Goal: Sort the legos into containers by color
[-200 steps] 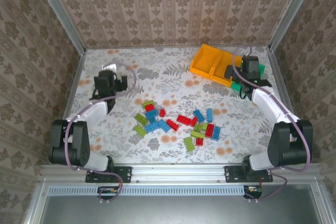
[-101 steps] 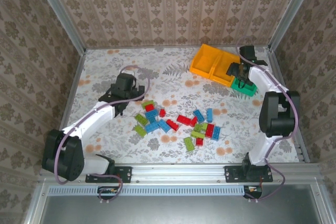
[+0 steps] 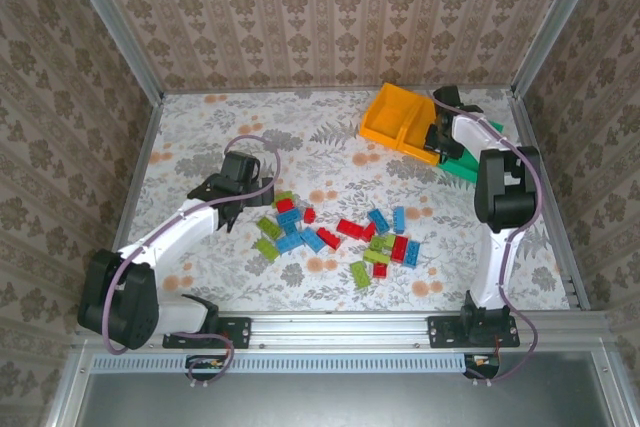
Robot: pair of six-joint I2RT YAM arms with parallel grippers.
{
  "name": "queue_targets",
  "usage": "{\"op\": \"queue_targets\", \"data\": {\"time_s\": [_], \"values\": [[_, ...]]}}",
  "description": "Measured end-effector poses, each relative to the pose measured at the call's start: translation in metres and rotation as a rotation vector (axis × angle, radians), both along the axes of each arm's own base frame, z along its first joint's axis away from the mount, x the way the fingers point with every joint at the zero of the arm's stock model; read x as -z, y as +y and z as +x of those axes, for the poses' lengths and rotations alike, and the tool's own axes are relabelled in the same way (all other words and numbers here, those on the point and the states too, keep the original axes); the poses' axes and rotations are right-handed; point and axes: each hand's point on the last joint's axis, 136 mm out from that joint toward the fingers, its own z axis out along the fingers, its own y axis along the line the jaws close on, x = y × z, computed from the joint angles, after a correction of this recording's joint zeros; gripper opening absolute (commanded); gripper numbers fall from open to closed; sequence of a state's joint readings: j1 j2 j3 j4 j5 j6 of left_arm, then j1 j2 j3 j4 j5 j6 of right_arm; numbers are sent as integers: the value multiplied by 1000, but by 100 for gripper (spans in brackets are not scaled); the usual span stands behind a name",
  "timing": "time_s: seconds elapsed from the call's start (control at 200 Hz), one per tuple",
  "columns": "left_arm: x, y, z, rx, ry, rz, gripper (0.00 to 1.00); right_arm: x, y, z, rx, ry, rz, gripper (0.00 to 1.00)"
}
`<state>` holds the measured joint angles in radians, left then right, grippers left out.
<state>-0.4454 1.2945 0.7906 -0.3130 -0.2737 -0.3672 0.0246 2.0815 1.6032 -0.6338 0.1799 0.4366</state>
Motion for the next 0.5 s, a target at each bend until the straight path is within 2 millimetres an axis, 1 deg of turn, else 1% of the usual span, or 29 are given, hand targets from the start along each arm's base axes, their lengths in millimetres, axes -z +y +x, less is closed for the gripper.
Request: {"op": "queue_targets", "data": {"time_s": [0.105, 0.23, 0.32, 0.5], "values": [[1, 0, -1, -8, 3, -7, 100, 1, 10, 0, -36, 5, -11, 32], [2, 1, -2, -12, 9, -5, 100, 0, 29, 2, -75, -3, -13, 26], [4, 3, -4, -14, 22, 2, 100, 1, 52, 3, -137, -11, -10, 24], [7, 6, -7, -26, 41, 7, 100, 0, 100, 2, -253, -30, -10, 24]]}}
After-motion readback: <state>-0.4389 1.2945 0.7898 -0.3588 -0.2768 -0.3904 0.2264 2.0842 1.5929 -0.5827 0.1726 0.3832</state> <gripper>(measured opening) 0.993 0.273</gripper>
